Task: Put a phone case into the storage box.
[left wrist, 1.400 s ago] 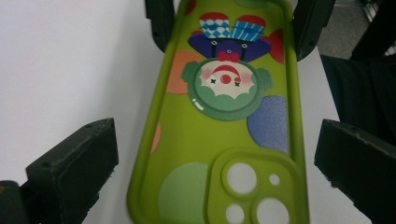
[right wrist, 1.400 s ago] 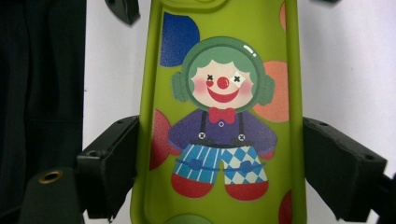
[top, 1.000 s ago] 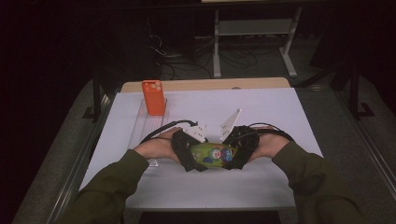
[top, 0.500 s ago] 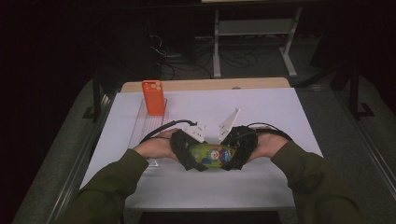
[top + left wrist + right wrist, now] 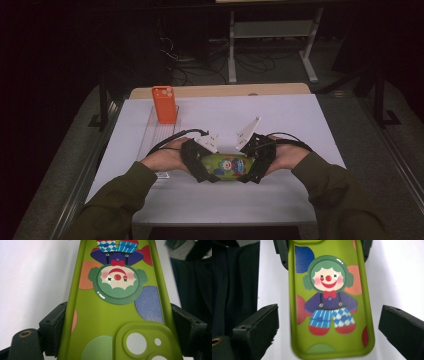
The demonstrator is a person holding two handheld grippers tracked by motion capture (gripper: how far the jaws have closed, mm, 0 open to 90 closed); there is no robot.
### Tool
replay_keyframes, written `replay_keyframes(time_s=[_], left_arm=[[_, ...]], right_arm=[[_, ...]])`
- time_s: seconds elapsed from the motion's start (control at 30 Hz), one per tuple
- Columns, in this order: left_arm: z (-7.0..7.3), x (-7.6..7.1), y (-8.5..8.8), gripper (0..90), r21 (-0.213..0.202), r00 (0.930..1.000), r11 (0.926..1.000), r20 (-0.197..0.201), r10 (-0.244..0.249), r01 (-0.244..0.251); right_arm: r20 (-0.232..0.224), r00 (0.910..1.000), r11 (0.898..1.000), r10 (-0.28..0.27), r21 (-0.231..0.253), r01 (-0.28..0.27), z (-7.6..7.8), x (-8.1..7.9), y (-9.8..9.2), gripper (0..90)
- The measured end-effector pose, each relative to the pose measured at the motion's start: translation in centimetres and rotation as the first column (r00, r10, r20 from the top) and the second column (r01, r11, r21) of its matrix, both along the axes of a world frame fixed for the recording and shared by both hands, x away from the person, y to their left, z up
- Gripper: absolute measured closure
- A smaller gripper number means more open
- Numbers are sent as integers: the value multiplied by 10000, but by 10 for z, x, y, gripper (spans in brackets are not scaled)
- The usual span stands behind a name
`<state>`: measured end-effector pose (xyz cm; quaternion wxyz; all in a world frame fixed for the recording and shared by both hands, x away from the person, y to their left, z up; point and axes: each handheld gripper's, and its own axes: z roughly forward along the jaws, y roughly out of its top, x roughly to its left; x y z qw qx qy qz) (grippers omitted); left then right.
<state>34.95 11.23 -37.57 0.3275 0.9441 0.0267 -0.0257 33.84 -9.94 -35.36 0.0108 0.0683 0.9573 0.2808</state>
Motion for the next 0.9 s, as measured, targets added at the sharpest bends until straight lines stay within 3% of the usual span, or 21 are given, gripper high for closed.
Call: replay_keyframes(time_s=[0.13,0.4,0.47,0.67,0.8,0.83,0.9], left_arm=[[-1,-1,1,155,25,9974,9974,-46,726,-726],[-1,-6,0,155,-4,9829,9829,55,1839,-1839],[-1,-5,1,155,-62,9772,9773,100,2120,-2119],[-1,-3,3,155,-219,9561,9558,-59,2931,-2932],[2,1,6,155,-217,9418,9416,-40,3362,-3362],[3,1,6,155,-283,9351,9347,-30,3544,-3543],[4,3,8,156,-377,9248,9241,-93,3803,-3804]], right_arm=[[237,9976,9967,-657,487,645,-2,3,-11,5],[354,9800,9738,-1958,1246,1901,-7,3,-33,5],[30,9694,9599,-2454,1407,2426,-8,1,-37,5],[-143,9408,9255,-3387,1753,3359,-12,-2,-45,5],[-339,9085,8891,-4164,1937,4147,-14,-6,-48,5],[-329,9035,8831,-4273,1990,4249,-15,-7,-49,5],[-362,8838,8610,-4665,2102,4631,-18,-7,-52,5]])
